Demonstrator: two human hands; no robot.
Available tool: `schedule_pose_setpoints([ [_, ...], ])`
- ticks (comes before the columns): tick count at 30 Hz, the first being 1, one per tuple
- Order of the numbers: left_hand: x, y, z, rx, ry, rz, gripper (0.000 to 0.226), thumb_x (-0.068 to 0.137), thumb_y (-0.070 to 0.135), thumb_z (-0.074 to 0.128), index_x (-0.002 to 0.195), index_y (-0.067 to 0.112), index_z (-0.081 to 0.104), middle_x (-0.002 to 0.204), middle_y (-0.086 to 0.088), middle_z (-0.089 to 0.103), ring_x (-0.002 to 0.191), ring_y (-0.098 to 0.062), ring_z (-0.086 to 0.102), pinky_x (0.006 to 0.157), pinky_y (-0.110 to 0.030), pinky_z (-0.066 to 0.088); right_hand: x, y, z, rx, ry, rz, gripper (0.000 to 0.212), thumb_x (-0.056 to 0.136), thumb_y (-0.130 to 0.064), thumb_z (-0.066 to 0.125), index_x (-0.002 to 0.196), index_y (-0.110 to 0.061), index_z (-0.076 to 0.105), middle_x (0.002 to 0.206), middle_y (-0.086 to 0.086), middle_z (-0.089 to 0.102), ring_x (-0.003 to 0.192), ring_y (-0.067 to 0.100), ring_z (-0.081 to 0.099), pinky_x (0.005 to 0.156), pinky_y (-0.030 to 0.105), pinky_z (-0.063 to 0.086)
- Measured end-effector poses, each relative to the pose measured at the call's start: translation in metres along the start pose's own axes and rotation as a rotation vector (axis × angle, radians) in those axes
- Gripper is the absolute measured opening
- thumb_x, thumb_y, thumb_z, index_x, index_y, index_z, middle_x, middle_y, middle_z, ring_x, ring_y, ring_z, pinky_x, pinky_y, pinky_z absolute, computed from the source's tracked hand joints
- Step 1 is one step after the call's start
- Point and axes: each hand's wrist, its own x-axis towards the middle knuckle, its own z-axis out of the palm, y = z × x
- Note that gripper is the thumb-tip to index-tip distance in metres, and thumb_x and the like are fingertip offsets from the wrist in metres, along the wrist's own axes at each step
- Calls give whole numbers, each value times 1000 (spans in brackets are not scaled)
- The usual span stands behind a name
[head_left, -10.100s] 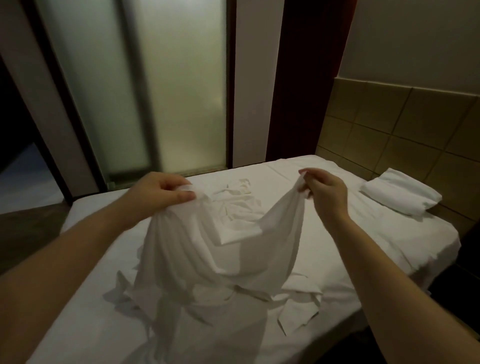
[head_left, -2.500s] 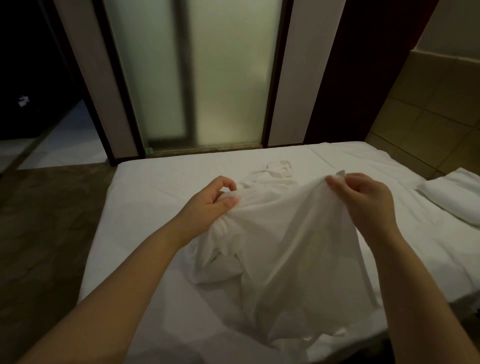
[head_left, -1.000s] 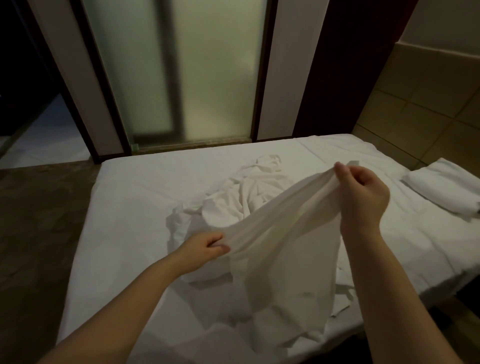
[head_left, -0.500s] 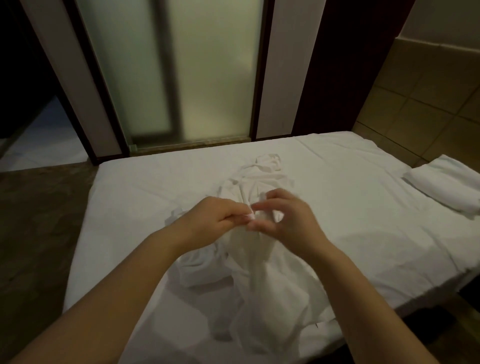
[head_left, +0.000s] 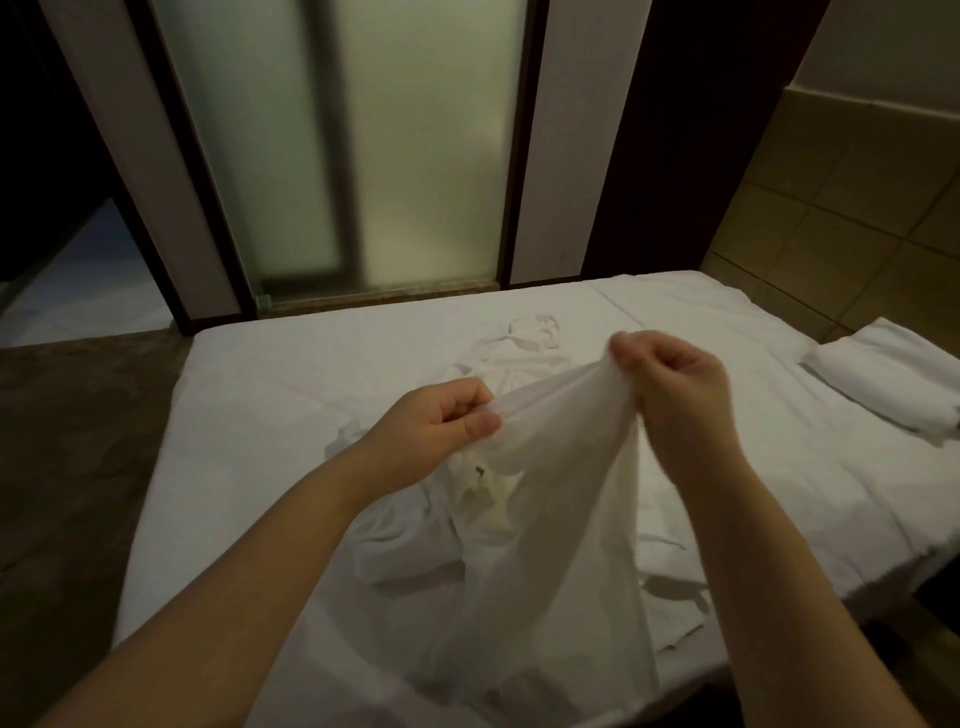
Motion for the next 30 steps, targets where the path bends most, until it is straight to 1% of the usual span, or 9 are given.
schedule_pose_setpoints([
  [2,2,-4,4,-7,2,-29,16,92,26,53,79,20,61,86,-11,64,83,-26,61,81,-39,53,4,-2,-23,15,159,6,31,67,-40,76,61,-13,61,64,2,52,62,9,47,64,23,43],
  [7,14,1,21,69,-4,24,23,93,32,54,82,13,61,87,-17,62,82,-27,57,79,-42,50,8,6,-52,-200,355,27,23,82,-25,70,64,-13,62,66,-1,55,62,7,49,62,20,45],
  [10,17,11,20,114,99,114,17,91,33,57,80,21,62,83,-6,64,78,-14,56,77,-30,48,5,13,-67,-515,256,14,28,82,-30,70,70,-4,66,70,5,59,66,17,50,64,26,43],
  [13,14,32,14,195,99,188,13,91,32,57,79,31,62,82,7,64,82,-6,55,73,-15,44,-4,9,-64,-807,79,-39,28,82,-38,67,83,-11,73,83,2,64,73,13,55,67,24,43],
  [18,9,67,18,302,-8,246,14,91,24,58,82,32,65,77,12,63,79,-5,54,72,-17,44,-21,-17,-20,-514,-162,-120,23,72,-45,69,88,-29,72,85,-17,62,79,-5,58,72,17,46],
  [21,4,78,15,323,-90,202,15,91,23,57,82,32,64,79,18,61,80,-7,56,73,-18,47,-28,-37,-2,-358,-353,-176,27,64,-48,64,86,-34,69,84,-14,60,76,-3,55,67,13,44],
  [23,-1,80,11,317,-89,188,26,90,19,58,76,42,58,73,27,58,78,-1,55,73,-12,44,-28,-41,1,-326,-445,-160,22,64,-48,65,84,-39,68,87,-10,62,82,6,58,73,23,50],
  [26,-12,79,9,305,-41,191,33,89,16,60,73,45,57,70,27,56,75,2,53,72,-12,41,-29,-35,4,-270,-514,-113,20,63,-45,67,80,-35,71,90,3,66,91,27,60,85,45,49],
  [30,-21,78,13,301,49,213,29,89,16,60,72,39,60,73,16,56,75,-5,53,71,-19,44,-36,-21,6,-106,-530,-41,28,67,-37,79,84,-15,74,91,14,68,86,24,63,82,37,52],
])
